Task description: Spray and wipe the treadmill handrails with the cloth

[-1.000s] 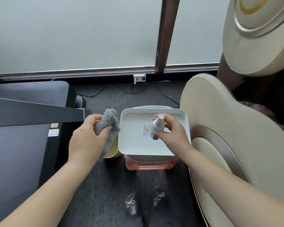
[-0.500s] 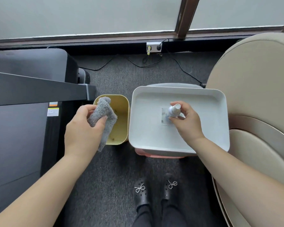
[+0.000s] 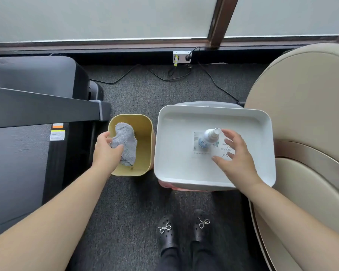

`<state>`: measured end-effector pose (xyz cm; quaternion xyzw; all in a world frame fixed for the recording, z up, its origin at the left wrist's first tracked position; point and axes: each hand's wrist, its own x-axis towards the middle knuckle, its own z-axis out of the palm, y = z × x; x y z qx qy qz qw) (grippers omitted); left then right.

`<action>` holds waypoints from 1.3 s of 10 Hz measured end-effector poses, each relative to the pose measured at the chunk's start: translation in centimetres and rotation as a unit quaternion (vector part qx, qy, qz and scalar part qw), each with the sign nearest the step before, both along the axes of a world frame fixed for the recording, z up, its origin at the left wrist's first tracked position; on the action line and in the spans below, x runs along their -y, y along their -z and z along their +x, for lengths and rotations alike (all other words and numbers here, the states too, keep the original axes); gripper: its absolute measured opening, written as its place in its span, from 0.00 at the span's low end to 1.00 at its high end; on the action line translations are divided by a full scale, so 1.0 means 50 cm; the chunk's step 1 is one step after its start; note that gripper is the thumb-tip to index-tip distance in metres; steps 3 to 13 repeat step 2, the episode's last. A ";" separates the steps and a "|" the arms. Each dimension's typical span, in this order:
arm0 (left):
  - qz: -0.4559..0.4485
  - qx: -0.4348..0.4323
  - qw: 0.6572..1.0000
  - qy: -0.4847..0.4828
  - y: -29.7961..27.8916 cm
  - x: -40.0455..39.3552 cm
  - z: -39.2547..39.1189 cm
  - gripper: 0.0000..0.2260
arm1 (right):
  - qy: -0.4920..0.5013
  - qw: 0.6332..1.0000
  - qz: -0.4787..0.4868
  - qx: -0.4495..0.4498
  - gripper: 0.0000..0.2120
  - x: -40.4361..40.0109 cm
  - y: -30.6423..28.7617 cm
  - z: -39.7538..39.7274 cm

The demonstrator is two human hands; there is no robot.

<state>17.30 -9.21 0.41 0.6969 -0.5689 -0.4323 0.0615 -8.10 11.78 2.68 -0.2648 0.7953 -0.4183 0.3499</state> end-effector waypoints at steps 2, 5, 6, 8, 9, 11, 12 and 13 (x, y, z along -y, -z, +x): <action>0.025 0.052 0.997 0.049 -0.007 -0.017 0.047 0.22 | -0.010 1.000 0.014 -0.003 0.36 -0.009 -0.022 0.000; 0.025 0.052 0.997 0.049 -0.007 -0.017 0.047 0.22 | -0.010 1.000 0.014 -0.003 0.36 -0.009 -0.022 0.000; 0.025 0.052 0.997 0.049 -0.007 -0.017 0.047 0.22 | -0.010 1.000 0.014 -0.003 0.36 -0.009 -0.022 0.000; 0.025 0.052 0.997 0.049 -0.007 -0.017 0.047 0.22 | -0.010 1.000 0.014 -0.003 0.36 -0.009 -0.022 0.000; 0.025 0.052 0.997 0.049 -0.007 -0.017 0.047 0.22 | -0.010 1.000 0.014 -0.003 0.36 -0.009 -0.022 0.000; 0.025 0.052 0.997 0.049 -0.007 -0.017 0.047 0.22 | -0.010 1.000 0.014 -0.003 0.36 -0.009 -0.022 0.000; 0.025 0.052 0.997 0.049 -0.007 -0.017 0.047 0.22 | -0.010 1.000 0.014 -0.003 0.36 -0.009 -0.022 0.000; 0.025 0.052 0.997 0.049 -0.007 -0.017 0.047 0.22 | -0.010 1.000 0.014 -0.003 0.36 -0.009 -0.022 0.000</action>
